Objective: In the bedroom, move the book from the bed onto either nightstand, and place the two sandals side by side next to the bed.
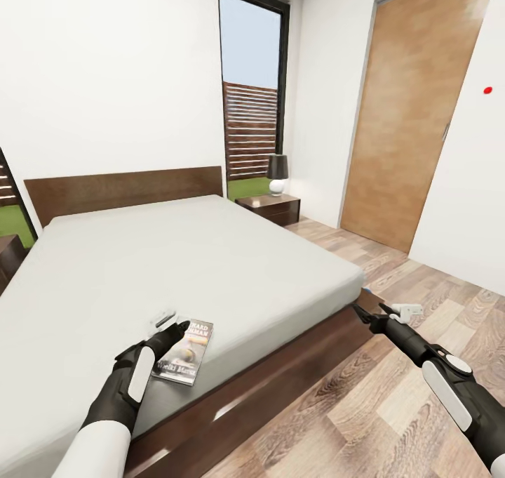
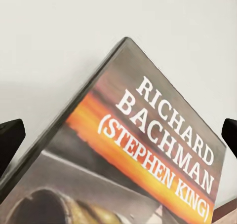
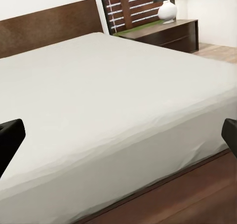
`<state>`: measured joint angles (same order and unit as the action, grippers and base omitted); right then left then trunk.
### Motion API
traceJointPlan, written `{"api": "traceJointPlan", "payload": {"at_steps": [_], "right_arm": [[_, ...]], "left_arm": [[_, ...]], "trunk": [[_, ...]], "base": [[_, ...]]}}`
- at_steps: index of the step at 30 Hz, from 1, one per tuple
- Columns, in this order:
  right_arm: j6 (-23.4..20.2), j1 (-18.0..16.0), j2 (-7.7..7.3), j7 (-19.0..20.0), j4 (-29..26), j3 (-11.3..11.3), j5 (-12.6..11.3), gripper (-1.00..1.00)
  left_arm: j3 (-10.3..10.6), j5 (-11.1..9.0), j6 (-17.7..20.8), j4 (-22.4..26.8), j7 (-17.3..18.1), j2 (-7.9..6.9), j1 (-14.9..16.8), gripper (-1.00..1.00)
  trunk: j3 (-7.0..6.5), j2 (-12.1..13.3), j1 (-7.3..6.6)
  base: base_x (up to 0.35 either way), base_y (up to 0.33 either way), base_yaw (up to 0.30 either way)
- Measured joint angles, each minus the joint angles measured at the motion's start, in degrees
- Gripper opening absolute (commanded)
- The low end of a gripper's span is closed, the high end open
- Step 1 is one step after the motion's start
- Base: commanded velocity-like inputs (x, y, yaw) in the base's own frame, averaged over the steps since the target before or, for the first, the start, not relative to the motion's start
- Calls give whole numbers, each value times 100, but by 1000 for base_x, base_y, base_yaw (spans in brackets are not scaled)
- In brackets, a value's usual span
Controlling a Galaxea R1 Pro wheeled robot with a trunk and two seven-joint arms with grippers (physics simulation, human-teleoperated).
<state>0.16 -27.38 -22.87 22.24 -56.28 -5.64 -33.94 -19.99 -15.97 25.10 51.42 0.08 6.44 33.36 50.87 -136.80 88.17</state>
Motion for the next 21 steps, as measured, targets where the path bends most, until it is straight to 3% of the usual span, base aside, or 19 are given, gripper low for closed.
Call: {"api": "traceJointPlan", "payload": {"at_steps": [21], "right_arm": [[23,0,-1,0,0,1,1,100]], "left_arm": [[0,0,0,0,0,0,0,100]], "trunk": [[0,0,0]], "base": [[0,0,0]]}}
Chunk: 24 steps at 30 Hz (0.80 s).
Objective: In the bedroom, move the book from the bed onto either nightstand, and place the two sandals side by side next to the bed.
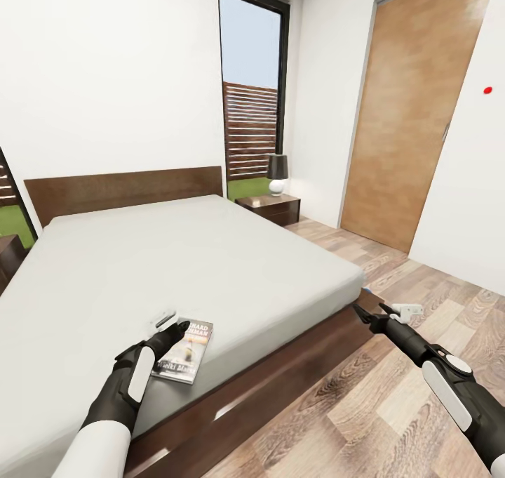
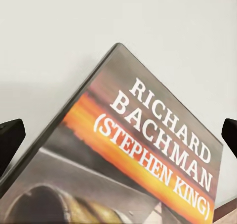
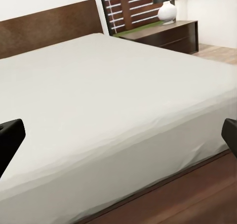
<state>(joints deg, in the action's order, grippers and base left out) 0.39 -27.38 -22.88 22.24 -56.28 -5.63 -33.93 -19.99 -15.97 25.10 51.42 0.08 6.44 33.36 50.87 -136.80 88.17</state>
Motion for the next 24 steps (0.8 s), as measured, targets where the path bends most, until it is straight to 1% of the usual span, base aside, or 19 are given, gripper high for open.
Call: {"api": "traceJointPlan", "payload": {"at_steps": [24], "right_arm": [[23,1,-11,2,7,9,-3,100]], "left_arm": [[-8,9,0,0,0,0,0,100]], "trunk": [[0,0,0]], "base": [[0,0,0]]}}
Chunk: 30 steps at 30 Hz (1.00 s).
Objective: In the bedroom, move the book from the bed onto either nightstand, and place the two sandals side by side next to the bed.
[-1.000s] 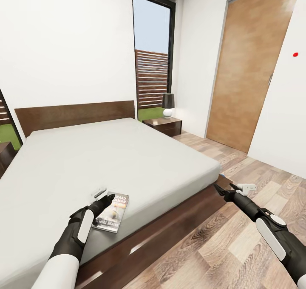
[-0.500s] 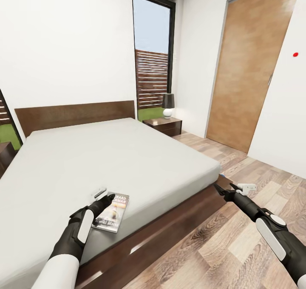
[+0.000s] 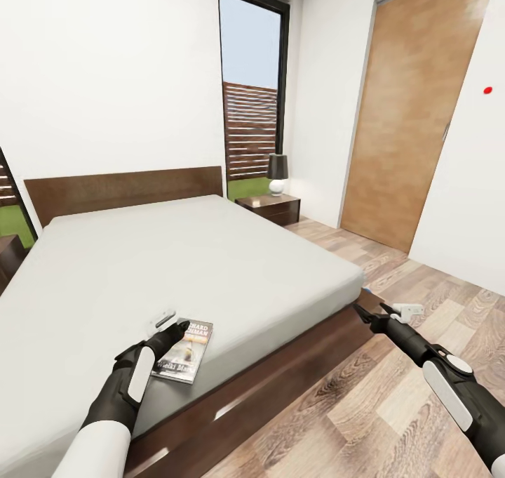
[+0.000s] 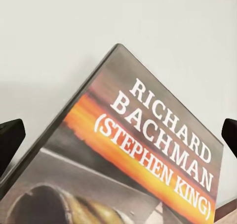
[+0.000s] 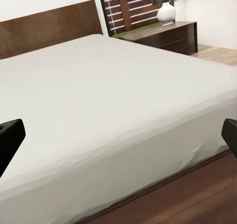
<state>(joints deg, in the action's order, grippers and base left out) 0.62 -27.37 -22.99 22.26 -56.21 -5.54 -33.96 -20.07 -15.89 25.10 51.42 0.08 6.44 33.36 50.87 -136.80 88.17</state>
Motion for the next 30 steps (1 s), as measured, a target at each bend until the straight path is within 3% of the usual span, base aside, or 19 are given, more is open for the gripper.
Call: {"api": "traceJointPlan", "payload": {"at_steps": [11,23,30], "right_arm": [[9,-1,-5,-2,1,1,0,100],[10,-2,-5,-2,4,1,-1,100],[10,-2,-5,-2,2,1,1,100]], "left_arm": [[1,0,0,1,0,0,0,100],[0,-1,0,6,0,0,0,100],[1,-1,0,7,0,0,0,100]], "trunk": [[0,0,0],[-215,480,-263],[-251,560,-307]], "base": [[0,0,0],[0,0,0],[0,0,0]]}}
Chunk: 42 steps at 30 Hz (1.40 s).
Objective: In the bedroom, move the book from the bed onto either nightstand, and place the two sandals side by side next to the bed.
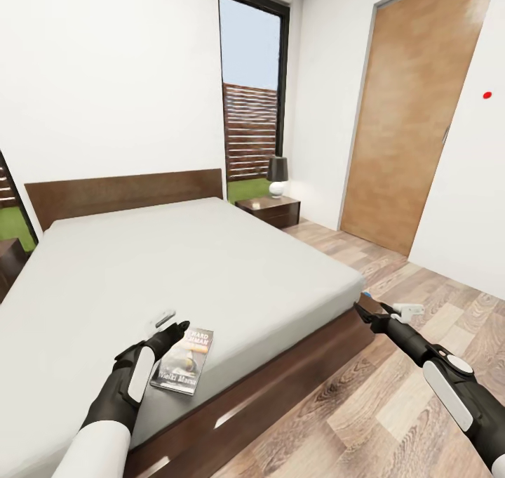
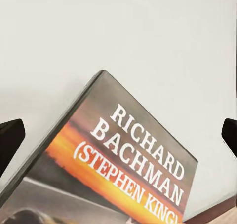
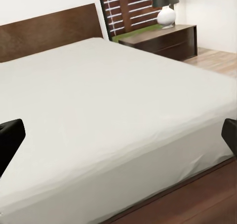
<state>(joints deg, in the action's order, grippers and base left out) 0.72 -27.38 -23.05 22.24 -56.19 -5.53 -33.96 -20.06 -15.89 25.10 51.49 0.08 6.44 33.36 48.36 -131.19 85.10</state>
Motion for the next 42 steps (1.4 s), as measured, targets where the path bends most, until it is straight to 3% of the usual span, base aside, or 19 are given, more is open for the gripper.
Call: {"api": "traceJointPlan", "payload": {"at_steps": [19,24,27,28,32,36,41,42], "right_arm": [[0,0,1,0,0,0,-1,100],[0,0,3,0,5,0,-1,100],[0,0,4,0,14,0,-1,100],[0,0,7,0,18,0,-1,100],[0,0,8,0,30,0,0,100],[0,0,8,0,56,0,-5,100],[0,1,1,8,251,7,-14,100],[0,1,1,10,320,8,-15,100]], "left_arm": [[-17,-9,12,11,8,-23,0,100],[-25,-26,19,50,164,-50,-1,100],[-51,-28,38,215,650,-189,-1,100],[-64,-24,51,371,943,-314,0,100],[-87,-66,217,581,1484,-714,0,100],[-89,-223,666,612,2155,-900,-6,100],[-91,-303,1085,603,3392,-1155,-28,100],[-90,-307,1115,601,3496,-1175,-39,100]], "trunk": [[-341,762,-417],[-342,764,-418],[-342,763,-418],[-342,763,-418],[-341,763,-418],[-341,763,-418],[-341,763,-418],[-341,763,-418]], "base": [[0,0,0],[0,0,0],[0,0,0],[0,0,0],[0,0,0],[0,0,0],[0,0,0],[0,0,0]]}}
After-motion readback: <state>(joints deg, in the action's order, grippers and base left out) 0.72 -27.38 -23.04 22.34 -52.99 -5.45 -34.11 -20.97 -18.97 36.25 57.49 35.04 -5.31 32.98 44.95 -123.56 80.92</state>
